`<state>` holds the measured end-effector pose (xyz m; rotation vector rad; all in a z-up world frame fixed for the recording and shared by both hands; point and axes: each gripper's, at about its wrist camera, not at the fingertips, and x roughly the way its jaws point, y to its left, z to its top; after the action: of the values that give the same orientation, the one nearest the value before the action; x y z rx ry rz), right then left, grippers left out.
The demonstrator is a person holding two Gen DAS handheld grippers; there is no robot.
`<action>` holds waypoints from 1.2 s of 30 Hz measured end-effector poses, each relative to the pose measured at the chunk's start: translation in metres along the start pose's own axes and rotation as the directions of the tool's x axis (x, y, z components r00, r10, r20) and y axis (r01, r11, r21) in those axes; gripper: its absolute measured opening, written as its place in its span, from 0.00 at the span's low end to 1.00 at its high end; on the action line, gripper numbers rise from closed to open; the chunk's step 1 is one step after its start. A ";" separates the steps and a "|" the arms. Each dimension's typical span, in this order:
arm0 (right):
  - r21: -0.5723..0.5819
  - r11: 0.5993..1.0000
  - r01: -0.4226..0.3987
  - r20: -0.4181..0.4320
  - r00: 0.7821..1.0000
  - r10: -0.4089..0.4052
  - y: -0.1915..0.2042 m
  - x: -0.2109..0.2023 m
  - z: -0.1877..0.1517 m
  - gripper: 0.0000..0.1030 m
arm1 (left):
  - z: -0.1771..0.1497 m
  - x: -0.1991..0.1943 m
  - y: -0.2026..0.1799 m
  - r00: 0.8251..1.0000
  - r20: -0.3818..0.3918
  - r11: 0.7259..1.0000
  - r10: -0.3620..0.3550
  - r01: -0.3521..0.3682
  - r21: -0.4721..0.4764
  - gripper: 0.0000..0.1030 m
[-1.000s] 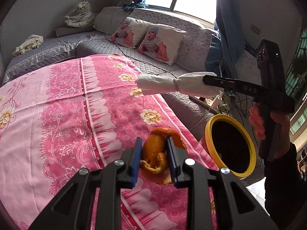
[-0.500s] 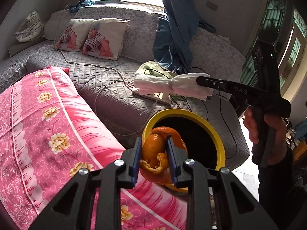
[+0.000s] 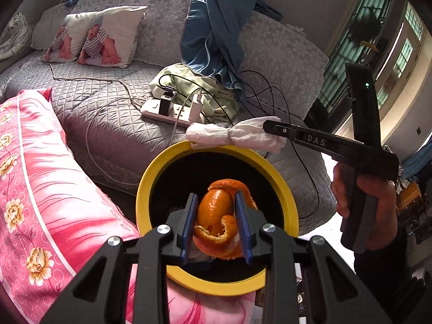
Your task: Collect trash
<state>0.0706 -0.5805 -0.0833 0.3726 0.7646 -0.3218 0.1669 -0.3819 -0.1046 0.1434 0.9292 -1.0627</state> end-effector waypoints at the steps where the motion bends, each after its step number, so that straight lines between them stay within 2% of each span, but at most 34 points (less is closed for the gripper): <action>1: 0.002 1.000 -0.002 -0.003 1.000 0.002 -0.001 0.001 -0.001 0.04 | -0.001 0.001 0.000 1.000 -0.002 1.000 0.003 -0.003 0.001 0.26; 3: 0.009 1.000 0.002 -0.010 1.000 -0.002 -0.003 0.003 -0.003 0.04 | -0.001 0.002 -0.001 1.000 -0.001 1.000 0.011 -0.011 0.000 0.33; 4: 0.014 1.000 0.014 -0.011 1.000 -0.013 -0.003 0.004 -0.003 0.05 | -0.001 0.001 0.000 1.000 0.003 1.000 0.014 -0.014 -0.009 0.42; 5: 0.018 1.000 0.016 -0.014 1.000 -0.016 -0.004 0.004 -0.003 0.05 | 0.000 -0.001 0.002 1.000 0.011 1.000 0.012 -0.011 -0.019 0.48; 12: 0.049 0.998 0.032 -0.020 0.999 -0.031 -0.010 -0.001 -0.002 0.12 | 0.001 -0.028 0.025 0.998 0.058 0.997 0.025 -0.021 -0.073 0.49; 13: 0.048 0.998 0.031 -0.016 0.999 -0.030 -0.008 -0.003 -0.002 0.21 | 0.001 -0.034 0.028 0.997 0.069 0.996 0.033 -0.028 -0.080 0.50; 14: 0.046 0.998 0.030 -0.008 1.000 -0.030 -0.007 -0.007 -0.002 0.34 | 0.001 -0.040 0.032 0.996 0.081 0.996 0.043 -0.036 -0.087 0.51; 15: 0.043 0.999 0.029 -0.001 1.000 -0.029 -0.004 -0.011 -0.002 0.37 | 0.000 -0.047 0.036 0.994 0.094 0.995 0.051 -0.042 -0.094 0.51; 21: 0.003 0.999 0.036 0.019 0.999 -0.036 0.017 -0.028 0.002 0.37 | -0.004 -0.096 0.060 0.979 0.172 0.986 0.105 -0.081 -0.144 0.51; 24: -0.015 0.999 0.040 0.040 0.998 -0.040 0.030 -0.036 0.004 0.37 | -0.010 -0.128 0.073 0.965 0.216 0.979 0.149 -0.113 -0.172 0.51; 28: -0.055 0.998 0.033 0.075 0.997 -0.029 0.057 -0.048 0.009 0.37 | -0.020 -0.177 0.089 0.934 0.279 0.963 0.224 -0.167 -0.212 0.51; 30: -0.077 0.997 0.018 0.098 0.995 -0.011 0.076 -0.056 0.013 0.37 | -0.028 -0.205 0.097 0.911 0.310 0.950 0.271 -0.203 -0.236 0.51; 32: -0.116 0.993 0.009 0.133 0.991 0.007 0.100 -0.066 0.015 0.37 | -0.038 -0.235 0.102 0.877 0.346 0.934 0.332 -0.253 -0.254 0.51; 36: -0.199 0.979 -0.037 0.225 0.971 0.083 0.159 -0.094 0.013 0.37 | -0.065 -0.296 0.108 0.786 0.406 0.880 0.466 -0.365 -0.304 0.51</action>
<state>0.0799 -0.4311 0.0264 0.1702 0.5470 -0.2267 0.1682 -0.0905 0.0308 -0.0843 0.5210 -0.5350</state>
